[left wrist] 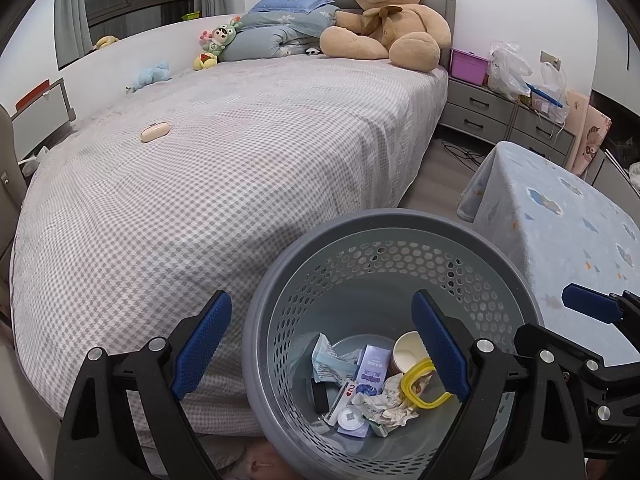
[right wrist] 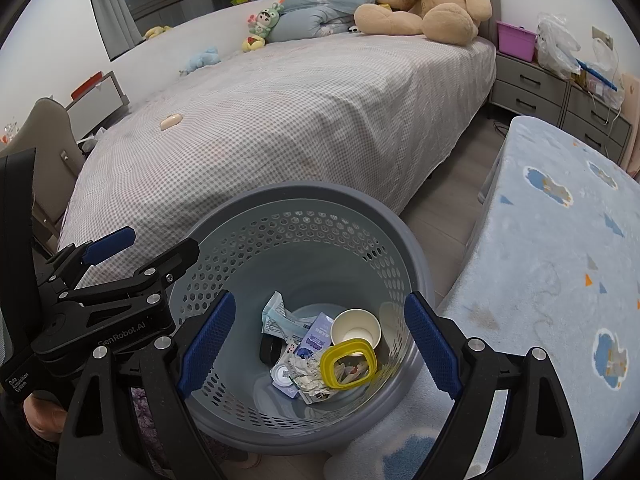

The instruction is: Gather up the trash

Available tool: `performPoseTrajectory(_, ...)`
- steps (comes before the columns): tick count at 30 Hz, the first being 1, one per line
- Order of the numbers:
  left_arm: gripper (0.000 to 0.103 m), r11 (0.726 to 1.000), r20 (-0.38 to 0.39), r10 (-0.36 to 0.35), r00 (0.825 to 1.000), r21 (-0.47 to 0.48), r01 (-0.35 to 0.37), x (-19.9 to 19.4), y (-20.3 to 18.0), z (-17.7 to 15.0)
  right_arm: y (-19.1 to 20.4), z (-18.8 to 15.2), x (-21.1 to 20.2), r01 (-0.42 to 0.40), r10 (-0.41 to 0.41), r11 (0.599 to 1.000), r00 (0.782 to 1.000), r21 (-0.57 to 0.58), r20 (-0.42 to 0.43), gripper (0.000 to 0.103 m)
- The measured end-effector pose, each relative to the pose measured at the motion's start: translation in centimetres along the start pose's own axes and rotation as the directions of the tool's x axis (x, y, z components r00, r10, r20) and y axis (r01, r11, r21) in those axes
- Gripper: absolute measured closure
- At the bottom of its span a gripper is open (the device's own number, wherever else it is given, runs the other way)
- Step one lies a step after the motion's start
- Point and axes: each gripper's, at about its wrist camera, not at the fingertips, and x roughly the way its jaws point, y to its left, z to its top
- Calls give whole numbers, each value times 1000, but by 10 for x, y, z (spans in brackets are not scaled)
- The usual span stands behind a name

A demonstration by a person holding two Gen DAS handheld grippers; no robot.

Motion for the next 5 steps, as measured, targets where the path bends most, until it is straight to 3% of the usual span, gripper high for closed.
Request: performPoseTrajectory(5,16,1000,1,-3,1000,-3,3,-1,1,0,0,0,0,0,0,1000,1000,-1,1,18)
